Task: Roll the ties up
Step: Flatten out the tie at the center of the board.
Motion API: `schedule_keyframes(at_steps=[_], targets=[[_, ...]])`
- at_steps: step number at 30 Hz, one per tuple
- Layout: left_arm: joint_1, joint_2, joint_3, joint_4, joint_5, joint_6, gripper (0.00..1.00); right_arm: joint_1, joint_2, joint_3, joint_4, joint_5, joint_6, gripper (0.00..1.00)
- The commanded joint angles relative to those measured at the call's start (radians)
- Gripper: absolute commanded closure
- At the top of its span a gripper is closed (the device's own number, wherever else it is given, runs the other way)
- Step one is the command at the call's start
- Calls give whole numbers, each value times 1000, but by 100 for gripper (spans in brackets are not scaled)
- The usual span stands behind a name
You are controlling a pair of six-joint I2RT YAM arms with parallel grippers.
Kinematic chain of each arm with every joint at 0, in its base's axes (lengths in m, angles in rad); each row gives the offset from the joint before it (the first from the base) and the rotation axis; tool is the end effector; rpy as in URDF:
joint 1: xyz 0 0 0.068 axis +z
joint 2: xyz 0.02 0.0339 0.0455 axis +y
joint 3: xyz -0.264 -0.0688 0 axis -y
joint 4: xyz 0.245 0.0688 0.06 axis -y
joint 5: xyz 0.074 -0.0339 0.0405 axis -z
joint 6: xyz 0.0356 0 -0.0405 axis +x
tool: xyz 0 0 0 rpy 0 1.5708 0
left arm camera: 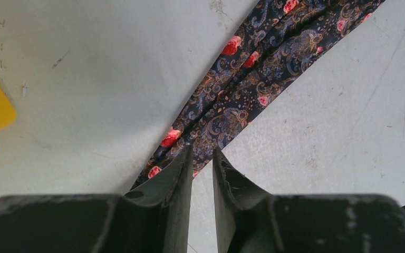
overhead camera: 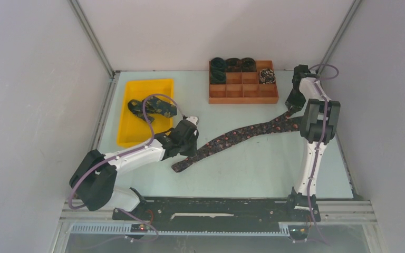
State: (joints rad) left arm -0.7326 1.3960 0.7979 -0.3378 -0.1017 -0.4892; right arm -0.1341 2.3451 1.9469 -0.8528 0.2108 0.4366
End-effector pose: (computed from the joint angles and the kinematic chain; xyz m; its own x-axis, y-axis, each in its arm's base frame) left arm 0.2070 -0.1814 0.1970 -0.8200 0.1088 -0.5619 0.2665 0.9414 -0.2066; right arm 0.4825 -0.0726 0.1592 -0.7697 0.5211 -0.3689 0.5754 0.8165 -0.0471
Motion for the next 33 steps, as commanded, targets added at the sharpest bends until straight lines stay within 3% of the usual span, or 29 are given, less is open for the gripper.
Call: schedule_keyframes(at_steps=[1, 9, 18, 24, 33], targets=[[4, -5, 21, 27, -6, 8, 74, 16, 38, 45, -49, 52, -5, 64], [4, -10, 17, 32, -9, 7, 74, 29, 38, 63, -72, 52, -1, 100], [4, -32, -2, 49, -7, 7, 75, 62, -159, -25, -139, 82, 47, 100], [4, -58, -25, 67, 0, 7, 75, 89, -280, -192, -131, 114, 97, 100], [4, -83, -45, 78, 2, 5, 74, 85, -284, -322, -74, 125, 129, 100]])
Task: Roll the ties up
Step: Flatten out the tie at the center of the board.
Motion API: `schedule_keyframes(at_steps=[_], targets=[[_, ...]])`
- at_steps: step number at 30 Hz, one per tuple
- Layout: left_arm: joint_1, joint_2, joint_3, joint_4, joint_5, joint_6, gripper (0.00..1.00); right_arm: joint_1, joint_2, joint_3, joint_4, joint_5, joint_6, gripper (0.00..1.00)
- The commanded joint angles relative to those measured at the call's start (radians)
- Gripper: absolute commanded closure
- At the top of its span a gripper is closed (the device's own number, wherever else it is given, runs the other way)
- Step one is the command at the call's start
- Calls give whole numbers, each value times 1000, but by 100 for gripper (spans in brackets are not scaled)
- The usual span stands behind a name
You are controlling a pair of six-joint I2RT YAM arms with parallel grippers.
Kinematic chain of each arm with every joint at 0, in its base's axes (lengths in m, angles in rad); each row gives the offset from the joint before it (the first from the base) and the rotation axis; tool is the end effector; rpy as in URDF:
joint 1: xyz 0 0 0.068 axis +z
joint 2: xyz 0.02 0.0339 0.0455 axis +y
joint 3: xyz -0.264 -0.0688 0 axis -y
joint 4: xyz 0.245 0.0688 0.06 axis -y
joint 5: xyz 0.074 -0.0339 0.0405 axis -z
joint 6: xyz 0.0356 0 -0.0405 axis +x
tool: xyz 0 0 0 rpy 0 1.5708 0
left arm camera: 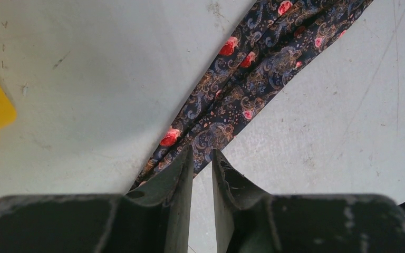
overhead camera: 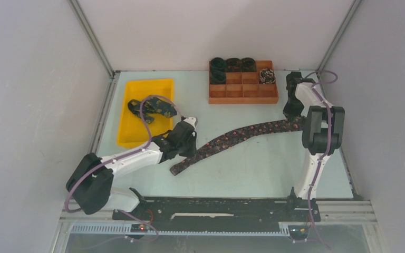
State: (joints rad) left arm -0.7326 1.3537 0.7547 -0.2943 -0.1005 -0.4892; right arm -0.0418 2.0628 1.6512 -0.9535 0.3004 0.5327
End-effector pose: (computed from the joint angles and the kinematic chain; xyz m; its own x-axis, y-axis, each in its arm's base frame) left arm 0.2016 -0.1765 0.1975 -0.8020 0.0926 -0.5901 0.2739 0.9349 -0.2256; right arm 0.4145 -0.0279 0.1974 -0.7916 0.5187 -0.3231 0.5831 0.7992 -0.1458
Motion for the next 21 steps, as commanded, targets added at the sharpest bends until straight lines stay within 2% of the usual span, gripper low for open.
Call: schedule_keyframes(at_steps=[1, 5, 6, 9, 10, 13, 18, 21], targets=[[4, -41, -2, 34, 0, 4, 74, -7, 3, -33, 39, 38, 29, 100], [4, -42, -2, 33, -3, 1, 72, -14, 34, -38, 74, 36, 4, 99], [4, -37, 3, 27, -6, -1, 71, -14, 40, -36, 78, 38, -2, 96], [5, 0, 43, -14, -22, -12, 71, -9, 37, -41, 92, 27, -17, 77], [4, 16, 64, -32, -24, -14, 71, -7, 32, -43, 92, 31, -22, 68], [4, 79, 141, -96, -21, -15, 71, -4, -5, -54, 88, 33, -32, 55], [4, 203, 309, -159, -18, -17, 71, 17, -157, -126, 82, 64, -38, 46], [4, 314, 445, -223, -26, -14, 72, 83, -286, -216, 93, 83, -36, 43]])
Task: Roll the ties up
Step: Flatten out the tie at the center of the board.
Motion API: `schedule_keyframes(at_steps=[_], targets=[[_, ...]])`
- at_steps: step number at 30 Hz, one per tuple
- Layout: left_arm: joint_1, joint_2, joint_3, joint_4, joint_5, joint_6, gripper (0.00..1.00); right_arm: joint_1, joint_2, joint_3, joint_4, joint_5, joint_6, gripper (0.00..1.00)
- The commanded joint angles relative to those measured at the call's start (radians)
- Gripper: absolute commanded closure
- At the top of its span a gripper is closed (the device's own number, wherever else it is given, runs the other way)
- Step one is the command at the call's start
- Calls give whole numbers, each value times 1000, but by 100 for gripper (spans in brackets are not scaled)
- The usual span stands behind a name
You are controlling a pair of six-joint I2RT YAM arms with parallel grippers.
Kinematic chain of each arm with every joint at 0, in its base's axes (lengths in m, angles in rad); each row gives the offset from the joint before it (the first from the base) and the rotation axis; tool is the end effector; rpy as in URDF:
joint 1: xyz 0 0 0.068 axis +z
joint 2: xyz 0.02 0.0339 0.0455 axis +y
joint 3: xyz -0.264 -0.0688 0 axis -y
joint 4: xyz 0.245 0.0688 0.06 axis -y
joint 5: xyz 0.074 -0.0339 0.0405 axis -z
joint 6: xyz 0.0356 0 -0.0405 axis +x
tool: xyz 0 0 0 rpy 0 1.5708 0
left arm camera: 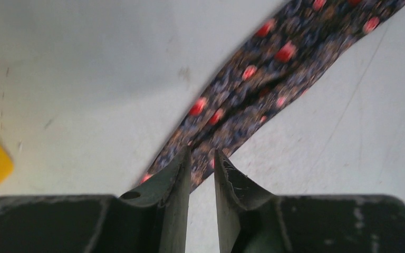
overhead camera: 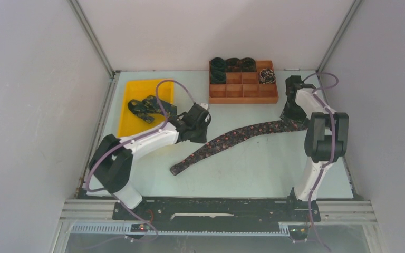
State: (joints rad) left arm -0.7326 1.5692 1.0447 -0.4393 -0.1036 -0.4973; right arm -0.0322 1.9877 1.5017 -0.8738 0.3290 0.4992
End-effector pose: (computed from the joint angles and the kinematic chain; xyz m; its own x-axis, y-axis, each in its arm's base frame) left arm 0.2434 -0.2140 0.2169 -0.8331 0.1112 -0.5418 0.2548 0.9466 -0.1975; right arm 0.3935 -0.0242 0.1882 -0.8111 0.4794 -0.3351 0.5540 0.8135 -0.1771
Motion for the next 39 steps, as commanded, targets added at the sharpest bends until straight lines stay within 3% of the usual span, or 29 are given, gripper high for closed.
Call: schedule_keyframes(at_steps=[1, 9, 18, 30, 35, 39], targets=[[4, 135, 193, -89, -18, -5, 72, 95, -255, -108, 20, 56, 4, 43], [22, 416, 479, -217, 29, -17, 72, 292, -517, -369, 39, 18, 55, 41], [39, 521, 522, -248, 96, -60, 71, 311, -567, -427, 56, -21, 47, 44], [-35, 482, 374, -227, 208, -128, 71, 358, -596, -505, 98, -71, 48, 55], [-92, 387, 265, -177, 253, -182, 71, 440, -628, -535, 81, -57, 49, 59], [-98, 276, 198, -167, 192, -193, 71, 496, -679, -595, 110, -101, 62, 62]])
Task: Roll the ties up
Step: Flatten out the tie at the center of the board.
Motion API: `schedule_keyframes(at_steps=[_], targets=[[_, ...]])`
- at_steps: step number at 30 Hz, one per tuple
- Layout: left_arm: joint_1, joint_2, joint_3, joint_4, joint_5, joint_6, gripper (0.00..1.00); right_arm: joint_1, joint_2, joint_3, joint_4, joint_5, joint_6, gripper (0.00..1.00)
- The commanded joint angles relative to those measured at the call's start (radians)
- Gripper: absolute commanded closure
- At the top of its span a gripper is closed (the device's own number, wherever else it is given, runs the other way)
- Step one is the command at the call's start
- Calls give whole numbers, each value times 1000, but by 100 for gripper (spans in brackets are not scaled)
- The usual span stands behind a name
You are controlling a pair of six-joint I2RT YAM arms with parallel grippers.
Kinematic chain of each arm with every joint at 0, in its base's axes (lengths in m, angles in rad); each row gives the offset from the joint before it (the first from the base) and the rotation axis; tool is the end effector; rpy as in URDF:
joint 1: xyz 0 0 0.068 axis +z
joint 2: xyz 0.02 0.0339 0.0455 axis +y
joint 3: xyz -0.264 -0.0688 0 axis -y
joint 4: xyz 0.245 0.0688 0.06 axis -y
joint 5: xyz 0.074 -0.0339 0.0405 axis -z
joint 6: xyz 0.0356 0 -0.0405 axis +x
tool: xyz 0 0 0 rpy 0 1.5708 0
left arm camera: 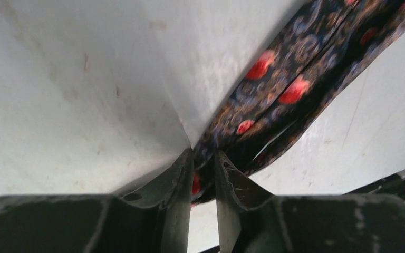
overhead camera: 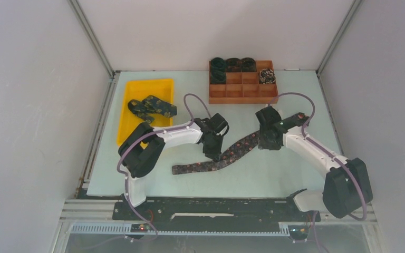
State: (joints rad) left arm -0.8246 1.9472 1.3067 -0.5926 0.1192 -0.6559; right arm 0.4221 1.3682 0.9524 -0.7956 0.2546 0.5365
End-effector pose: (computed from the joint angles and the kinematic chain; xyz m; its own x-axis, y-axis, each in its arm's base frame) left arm 0.2586 -0.2860 0.1575 -0.9686 0.1556 -0.1941 0.2084 0.9338 -0.2910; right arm 0.2348 0.0956 0.2265 -0.8953 0.1402 -0.4228 0.1652 0.9860 -0.0229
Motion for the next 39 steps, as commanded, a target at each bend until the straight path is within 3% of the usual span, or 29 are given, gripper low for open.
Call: schedule_keyframes(at_steps=[1, 8, 14, 20, 31, 39], targets=[[-7, -134, -73, -14, -54, -26, 71, 59, -67, -60, 41, -40, 30, 62], [-6, -280, -91, -80, -226, 18, 51, 196, -53, -93, 90, -96, 102, 67], [-1, -299, -70, -150, -350, 47, 53, 331, 64, -98, 193, -110, 180, 72], [45, -341, -138, -139, -365, 53, 57, 398, 210, -36, 224, -43, 226, 77], [130, -591, -374, -107, -370, 11, 59, 382, 427, 208, 189, -77, 131, 80], [141, -820, -536, -135, -378, -92, 58, 338, 444, 316, 162, -91, 73, 81]])
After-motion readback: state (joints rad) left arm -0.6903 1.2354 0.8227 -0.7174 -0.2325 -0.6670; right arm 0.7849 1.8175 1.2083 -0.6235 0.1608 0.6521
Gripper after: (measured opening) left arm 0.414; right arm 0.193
